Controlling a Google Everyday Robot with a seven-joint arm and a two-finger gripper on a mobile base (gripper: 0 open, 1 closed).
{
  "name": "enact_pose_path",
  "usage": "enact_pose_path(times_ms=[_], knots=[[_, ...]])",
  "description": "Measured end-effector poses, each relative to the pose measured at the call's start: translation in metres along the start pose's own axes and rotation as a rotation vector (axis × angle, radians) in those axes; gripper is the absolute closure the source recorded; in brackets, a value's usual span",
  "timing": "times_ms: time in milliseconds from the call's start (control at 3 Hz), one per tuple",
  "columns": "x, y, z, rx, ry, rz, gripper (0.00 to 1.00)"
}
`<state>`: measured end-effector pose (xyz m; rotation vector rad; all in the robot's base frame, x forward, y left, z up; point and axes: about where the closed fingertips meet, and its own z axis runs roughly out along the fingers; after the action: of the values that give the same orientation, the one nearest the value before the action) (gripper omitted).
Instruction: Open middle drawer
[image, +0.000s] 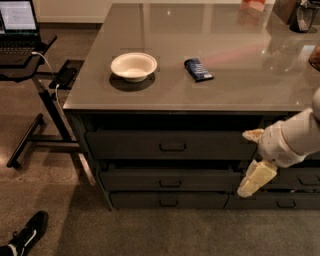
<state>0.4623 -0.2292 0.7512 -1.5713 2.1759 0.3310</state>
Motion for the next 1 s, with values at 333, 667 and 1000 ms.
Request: enact_pose_path(times_ms=[333, 667, 1000], knots=[[0.022, -0.017, 0.05, 0.049, -0.049, -0.004, 0.0], [0.044, -0.043, 0.092, 0.115, -0.032, 0.004, 0.0], [0.044, -0.043, 0.092, 0.115, -0.032, 0.004, 0.0]])
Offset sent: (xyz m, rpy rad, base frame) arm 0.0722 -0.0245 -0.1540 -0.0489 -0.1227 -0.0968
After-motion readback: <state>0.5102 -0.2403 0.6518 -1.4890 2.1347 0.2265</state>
